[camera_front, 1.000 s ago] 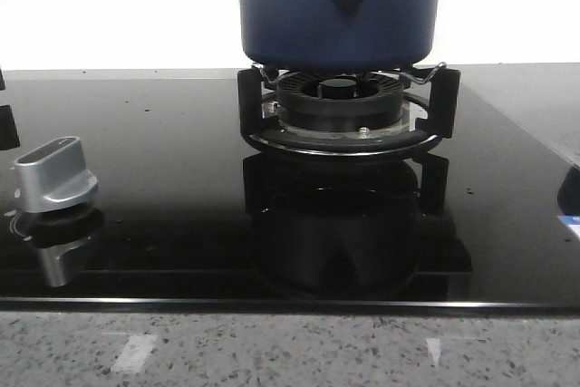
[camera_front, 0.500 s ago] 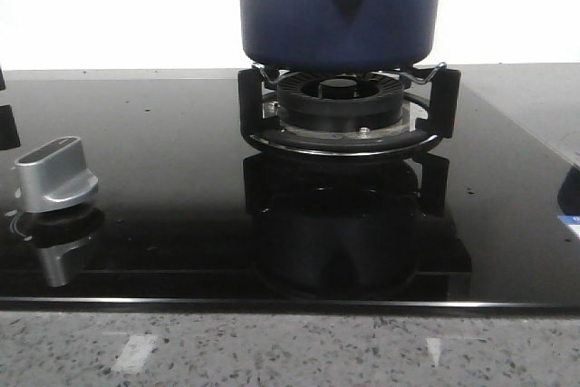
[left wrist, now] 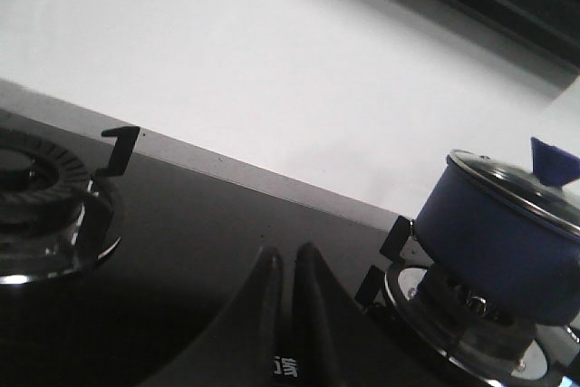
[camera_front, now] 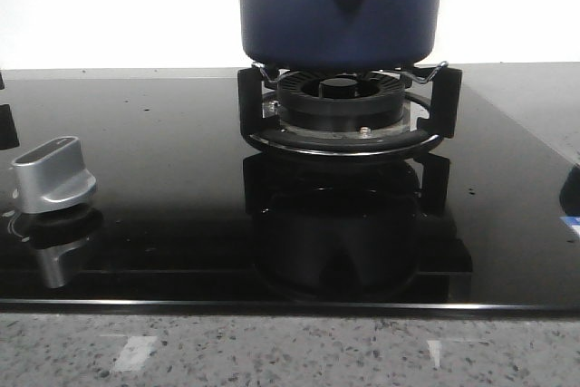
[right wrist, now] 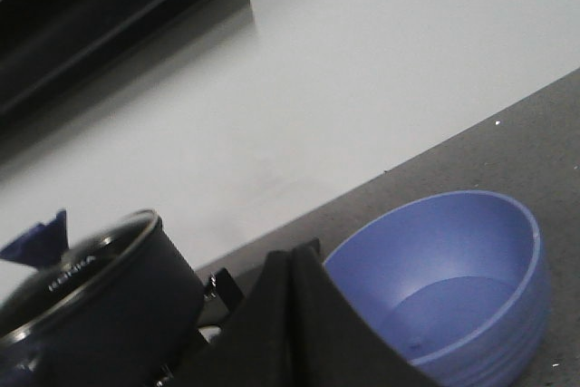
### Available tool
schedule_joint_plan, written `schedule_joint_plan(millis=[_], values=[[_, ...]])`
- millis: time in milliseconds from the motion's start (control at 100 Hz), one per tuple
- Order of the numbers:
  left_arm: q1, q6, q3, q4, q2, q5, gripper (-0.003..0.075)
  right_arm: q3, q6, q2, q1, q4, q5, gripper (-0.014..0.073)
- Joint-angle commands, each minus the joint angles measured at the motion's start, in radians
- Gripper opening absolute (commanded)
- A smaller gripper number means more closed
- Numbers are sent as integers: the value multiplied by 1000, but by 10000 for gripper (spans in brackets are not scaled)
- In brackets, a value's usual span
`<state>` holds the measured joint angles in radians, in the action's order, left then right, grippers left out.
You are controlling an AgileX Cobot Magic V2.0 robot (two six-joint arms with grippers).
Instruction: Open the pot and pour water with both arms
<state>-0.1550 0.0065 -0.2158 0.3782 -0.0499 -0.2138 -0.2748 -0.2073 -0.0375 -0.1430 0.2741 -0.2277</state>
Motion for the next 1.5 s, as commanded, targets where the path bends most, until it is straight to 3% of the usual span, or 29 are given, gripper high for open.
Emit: schedule_joint_plan(millis=[0, 90, 280, 330, 420, 480, 550, 660, 730, 1030, 1320, 1490], values=[[-2, 71, -117, -35, -95, -16, -20, -149, 75, -99, -4, -111, -88, -74], [-2, 151, -196, -35, -205, -28, -20, -252, 133, -196, -4, -163, -160, -74], [-55, 174, -289, -35, -355, -7, -1, -355, 186, -323, -2, -171, -197, -74], [-87, 174, -300, -35, -384, 8, 50, -359, 186, -332, 9, -171, -187, -73], [-153, 176, -309, -36, -435, 53, 211, -361, 187, -339, 37, -171, -183, -29], [-199, 176, -321, -43, -482, 78, 321, -361, 187, -339, 56, -171, -183, 45], [-251, 176, -348, -43, -544, 83, 382, -361, 187, -339, 74, -171, -183, 162], [-334, 176, -416, -89, -660, 89, 388, -361, 187, -339, 85, -171, -183, 327], [-387, 176, -466, -146, -737, 102, 387, -361, 187, -339, 86, -171, -183, 367], [-564, 176, -654, -259, -1004, 306, 386, -361, 187, -339, 86, -171, -191, 363], [-594, 176, -825, -286, -1100, 112, 386, -361, 187, -339, 115, -171, -207, 363], [-594, 182, -832, -317, -1095, 122, 386, -361, 187, -339, 117, -171, -188, 363]])
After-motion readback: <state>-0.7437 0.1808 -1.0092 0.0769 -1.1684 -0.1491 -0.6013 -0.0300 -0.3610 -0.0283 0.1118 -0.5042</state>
